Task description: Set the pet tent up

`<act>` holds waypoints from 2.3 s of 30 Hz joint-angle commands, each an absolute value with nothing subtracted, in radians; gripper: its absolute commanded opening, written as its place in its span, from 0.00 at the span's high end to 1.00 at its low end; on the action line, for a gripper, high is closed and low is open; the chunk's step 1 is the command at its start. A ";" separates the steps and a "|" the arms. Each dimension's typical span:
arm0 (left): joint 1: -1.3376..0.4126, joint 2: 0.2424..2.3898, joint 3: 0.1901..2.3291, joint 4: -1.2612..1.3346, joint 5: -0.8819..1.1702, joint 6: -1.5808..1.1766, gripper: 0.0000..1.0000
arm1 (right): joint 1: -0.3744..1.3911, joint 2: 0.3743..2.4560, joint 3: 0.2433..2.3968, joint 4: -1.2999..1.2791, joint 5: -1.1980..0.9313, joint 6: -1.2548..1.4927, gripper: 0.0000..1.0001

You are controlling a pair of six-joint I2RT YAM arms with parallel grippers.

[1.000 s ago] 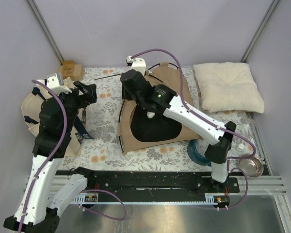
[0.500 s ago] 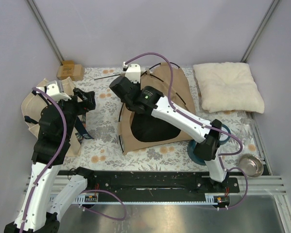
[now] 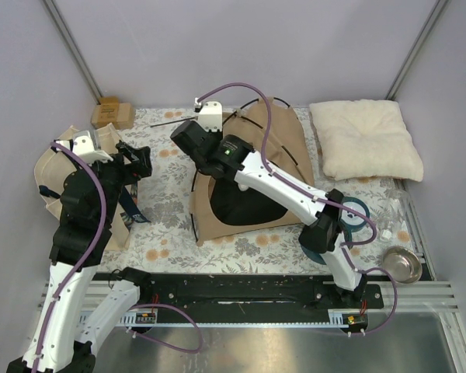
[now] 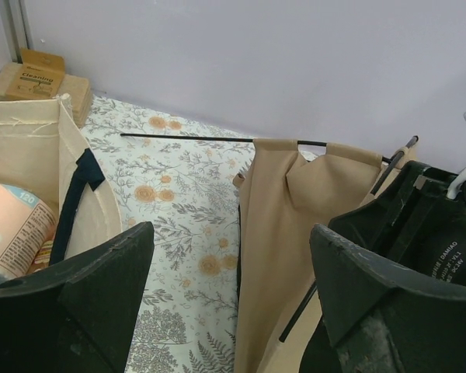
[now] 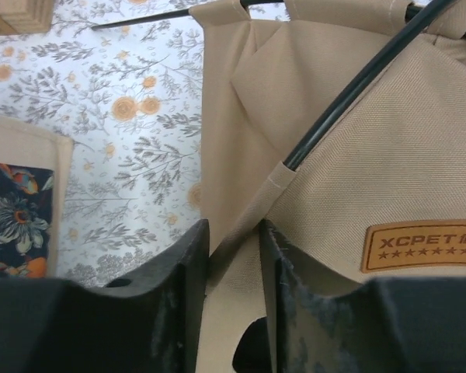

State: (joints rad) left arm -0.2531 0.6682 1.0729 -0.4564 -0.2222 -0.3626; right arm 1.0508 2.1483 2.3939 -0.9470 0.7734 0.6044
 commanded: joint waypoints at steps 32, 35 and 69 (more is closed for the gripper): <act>-0.247 0.646 1.199 -0.354 0.213 -0.248 0.15 | 1.011 1.499 1.738 0.075 0.901 -0.432 1.00; -0.247 0.650 1.232 -0.357 0.256 -0.252 0.15 | 0.957 1.422 1.675 0.065 0.827 -0.413 1.00; -0.247 0.972 1.240 -0.304 0.531 -0.399 0.14 | 0.486 1.061 1.276 -0.307 -0.400 -0.351 1.00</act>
State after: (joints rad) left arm -0.2527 0.9390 1.2728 -0.4232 0.3790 -0.3317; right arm 0.4889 1.0695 1.3033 -0.3706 -0.2596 -0.3630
